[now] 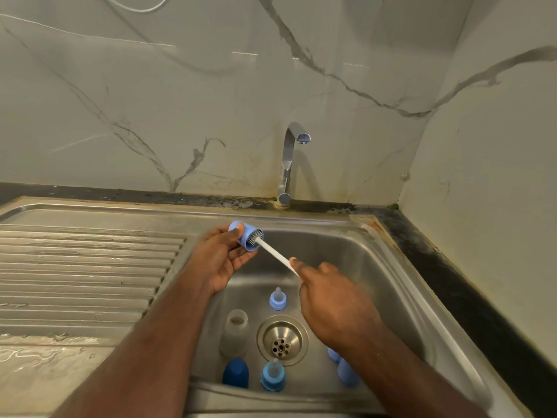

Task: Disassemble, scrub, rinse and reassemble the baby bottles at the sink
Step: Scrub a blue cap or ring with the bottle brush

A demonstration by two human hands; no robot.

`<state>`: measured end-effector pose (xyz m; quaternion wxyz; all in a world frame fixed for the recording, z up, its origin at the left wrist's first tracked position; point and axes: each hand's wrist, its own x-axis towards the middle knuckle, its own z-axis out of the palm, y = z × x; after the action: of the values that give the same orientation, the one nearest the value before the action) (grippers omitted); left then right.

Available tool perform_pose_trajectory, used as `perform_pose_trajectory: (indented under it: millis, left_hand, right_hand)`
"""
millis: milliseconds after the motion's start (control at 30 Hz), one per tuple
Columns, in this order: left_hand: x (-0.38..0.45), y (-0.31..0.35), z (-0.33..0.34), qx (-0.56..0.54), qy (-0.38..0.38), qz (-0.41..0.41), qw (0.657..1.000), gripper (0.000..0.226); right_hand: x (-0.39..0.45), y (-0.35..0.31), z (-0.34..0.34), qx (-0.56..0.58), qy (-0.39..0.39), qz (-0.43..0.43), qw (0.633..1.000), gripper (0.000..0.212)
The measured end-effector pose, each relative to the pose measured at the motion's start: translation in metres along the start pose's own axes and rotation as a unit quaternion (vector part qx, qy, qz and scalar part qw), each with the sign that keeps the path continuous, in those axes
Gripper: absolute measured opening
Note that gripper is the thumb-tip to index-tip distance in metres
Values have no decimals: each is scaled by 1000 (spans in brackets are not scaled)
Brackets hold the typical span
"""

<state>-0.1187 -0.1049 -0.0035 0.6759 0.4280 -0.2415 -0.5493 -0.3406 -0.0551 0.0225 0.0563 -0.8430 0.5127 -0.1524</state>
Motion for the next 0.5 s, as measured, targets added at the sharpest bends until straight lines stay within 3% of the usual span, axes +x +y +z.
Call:
perform_pose_trajectory:
  millis: [167, 333, 400, 500]
  left_hand:
    - [0, -2, 0, 29, -5, 11, 1000, 15]
    - [0, 0, -3, -6, 13, 15, 1000, 10]
    - [0, 0, -3, -10, 3, 11, 1000, 10]
    - [-1, -2, -1, 5, -15, 10, 1000, 9]
  right_hand:
    - [3, -5, 0, -34, -36, -13, 999, 54]
    - [-2, 7, -8, 216, -48, 40, 974, 40]
    - [-1, 8, -4, 192, -22, 37, 980, 42]
    - [4, 3, 4, 68, 3, 4, 998, 48]
